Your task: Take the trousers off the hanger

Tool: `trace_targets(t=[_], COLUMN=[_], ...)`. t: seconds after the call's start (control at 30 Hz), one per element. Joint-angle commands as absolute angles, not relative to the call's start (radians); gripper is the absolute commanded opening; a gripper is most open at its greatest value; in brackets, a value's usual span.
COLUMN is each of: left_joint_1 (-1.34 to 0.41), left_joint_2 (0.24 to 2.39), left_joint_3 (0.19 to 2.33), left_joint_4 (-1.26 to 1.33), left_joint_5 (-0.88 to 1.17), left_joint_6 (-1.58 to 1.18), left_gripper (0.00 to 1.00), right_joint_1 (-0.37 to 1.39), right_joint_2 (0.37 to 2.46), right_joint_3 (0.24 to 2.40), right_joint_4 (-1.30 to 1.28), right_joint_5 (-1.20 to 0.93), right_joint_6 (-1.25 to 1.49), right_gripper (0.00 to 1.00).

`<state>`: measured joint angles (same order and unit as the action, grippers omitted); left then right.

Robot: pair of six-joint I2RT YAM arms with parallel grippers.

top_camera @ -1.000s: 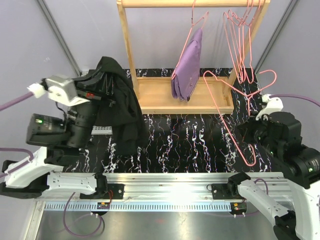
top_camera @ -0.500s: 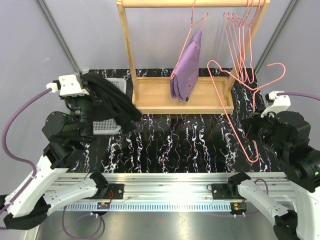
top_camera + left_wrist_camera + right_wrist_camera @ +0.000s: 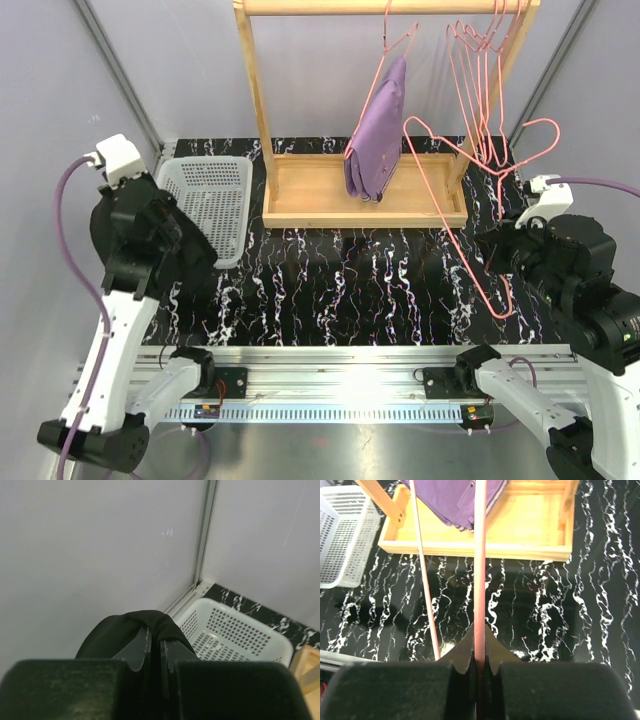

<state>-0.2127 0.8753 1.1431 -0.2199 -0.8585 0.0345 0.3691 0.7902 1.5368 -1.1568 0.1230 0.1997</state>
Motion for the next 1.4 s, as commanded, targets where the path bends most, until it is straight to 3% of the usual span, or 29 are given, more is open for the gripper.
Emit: trace_targets(t=[0.0,0.67,0.9,1.07,1.37], left_joint_1=[-0.166,-0.158,-0.160,-0.173,-0.215], left_joint_2=[0.929,1.521,1.787,1.821,1.931], left_joint_3=[1.099,1.155,1.333,1.382,1.428], left_joint_4=[-0.102,0.031,-0.078,-0.097,-0.193], left_joint_5=[-0.733,-0.598,-0.618,-0.470,-0.400], left_joint_6=[-0.008,0.273,0.307,0.368,0.460], left_gripper=[0.00,0.00,0.00,0.00,0.00], right_joint_1=[0.370,0.370,0.370,0.370,0.368], right_joint_2=[0.788,0.709,0.701,0.701,0.709], right_joint_3=[1.546,1.516,1.532,1.537,1.526], right_joint_4=[-1.088,-1.081,-1.104,-1.117,-1.081], right_joint_5=[0.083,0.017,-0.029,0.082,0.152], right_joint_6=[0.183,0.192,0.181,0.172,0.176], right_gripper=[0.00,0.00,0.00,0.00,0.00])
